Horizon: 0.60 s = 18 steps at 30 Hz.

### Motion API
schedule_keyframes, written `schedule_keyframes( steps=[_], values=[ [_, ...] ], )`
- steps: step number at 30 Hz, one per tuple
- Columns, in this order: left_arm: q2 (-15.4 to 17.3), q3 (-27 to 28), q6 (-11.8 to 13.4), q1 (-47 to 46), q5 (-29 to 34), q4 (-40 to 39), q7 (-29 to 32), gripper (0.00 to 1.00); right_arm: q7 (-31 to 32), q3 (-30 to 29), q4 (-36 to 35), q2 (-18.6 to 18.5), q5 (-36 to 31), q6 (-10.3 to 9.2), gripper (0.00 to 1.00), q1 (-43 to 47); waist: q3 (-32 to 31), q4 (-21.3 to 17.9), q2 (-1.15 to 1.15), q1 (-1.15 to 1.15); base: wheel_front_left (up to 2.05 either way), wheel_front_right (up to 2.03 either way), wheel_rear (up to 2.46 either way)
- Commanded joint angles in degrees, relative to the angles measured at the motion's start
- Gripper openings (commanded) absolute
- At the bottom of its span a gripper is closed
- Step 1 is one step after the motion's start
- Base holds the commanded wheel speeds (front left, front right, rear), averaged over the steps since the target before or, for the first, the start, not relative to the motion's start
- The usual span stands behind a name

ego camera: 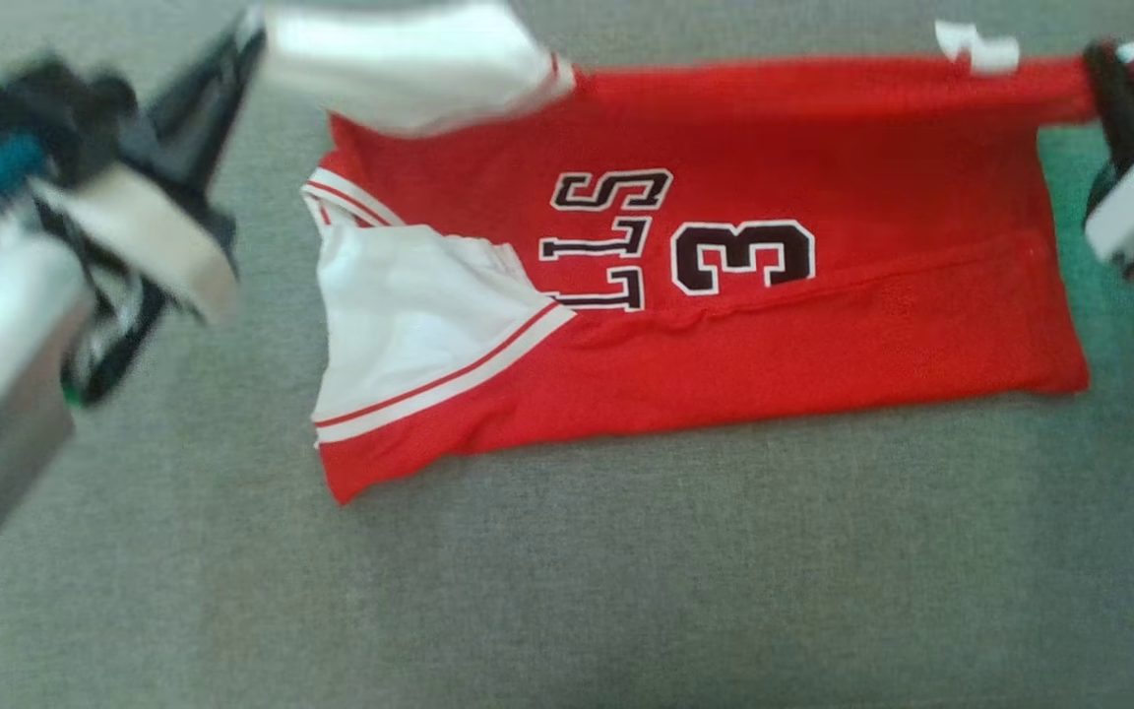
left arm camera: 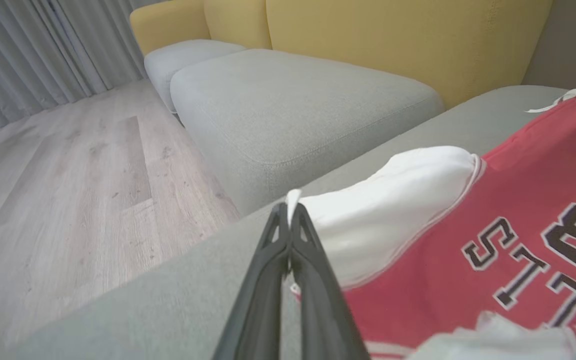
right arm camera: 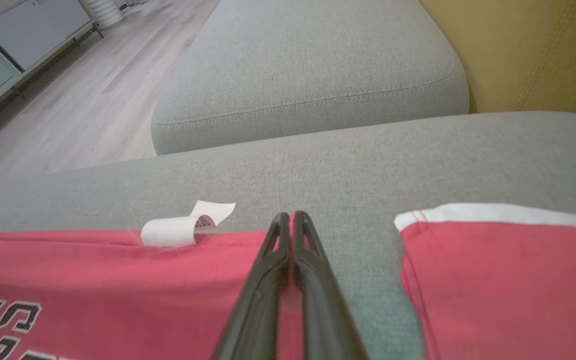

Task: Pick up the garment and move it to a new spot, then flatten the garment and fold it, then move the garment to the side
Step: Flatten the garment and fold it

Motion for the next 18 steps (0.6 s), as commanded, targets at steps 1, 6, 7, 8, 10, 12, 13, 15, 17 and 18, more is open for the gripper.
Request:
schedule_keyframes(
  steps=[1, 6, 7, 8, 10, 12, 13, 15, 17, 18],
  values=[
    [3.9, 2.3, 1.5, 0.9, -1.1, -3.1, -0.8, 0.0, -0.7, -0.6, -2.8, -1.4, 0.7, -0.04, 0.0, 2.7, -1.7, 1.1, 0.0, 0.01, 0.0, 0.0, 0.0],
    [6.2, 1.8, 4.9, 7.1, -2.4, -9.3, -1.5, 0.0, -0.8, -2.2, -4.7, -1.7, 1.0, -0.04, 0.0, 8.1, -3.6, 2.0, 0.0, 0.01, 0.0, 0.0, 0.0],
    [6.6, 1.5, 5.6, 8.5, -2.8, -10.8, -1.6, 0.0, -0.8, -2.6, -5.2, -1.8, 1.0, -0.04, 0.0, 9.4, -4.1, 2.2, 0.0, 0.01, 0.0, 0.0, 0.0],
    [7.0, 1.2, 6.4, 9.9, -2.9, -12.2, -1.7, 0.0, -0.8, -3.1, -5.8, -1.8, 1.0, -0.04, 0.0, 10.7, -4.4, 2.4, 0.0, 0.01, 0.0, 0.0, 0.0],
    [7.5, 0.8, 7.8, 12.5, -3.4, -15.1, -1.9, 0.0, -0.6, -4.0, -7.0, -1.9, 1.2, -0.04, 0.0, 13.1, -5.0, 2.8, 0.0, 0.01, 0.0, 0.0, 0.0],
    [8.0, 0.3, 9.2, 14.6, -3.7, -17.3, -2.2, 0.0, -0.4, -5.0, -8.2, -1.8, 1.1, -0.04, 0.0, 15.3, -5.3, 3.0, 0.0, 0.01, 0.0, 0.0, 0.0],
    [8.1, 0.0, 9.9, 15.7, -3.8, -18.4, -2.2, 0.0, -0.2, -5.5, -8.7, -1.7, 1.1, -0.04, 0.0, 16.4, -5.5, 3.1, 0.0, 0.01, 0.0, 0.0, 0.0],
    [8.3, -0.7, 11.1, 17.6, -3.9, -20.3, -2.3, 0.0, 0.1, -6.7, -9.7, -1.3, 1.0, -0.04, 0.0, 18.5, -5.8, 3.4, 0.0, 0.01, 0.0, 0.0, 0.0],
    [8.4, -1.2, 11.9, 19.1, -4.1, -21.4, -2.4, 0.0, 0.5, -7.7, -10.6, -1.0, 0.8, -0.04, 0.0, 20.5, -6.0, 3.6, 0.0, 0.01, 0.0, 0.0, 0.0],
    [8.4, -1.4, 12.3, 19.8, -4.1, -21.8, -2.5, 0.0, 0.7, -8.2, -11.0, -0.7, 0.7, -0.04, 0.0, 21.5, -6.0, 3.7, 0.0, 0.01, 0.0, 0.0, 0.0]
  ],
)
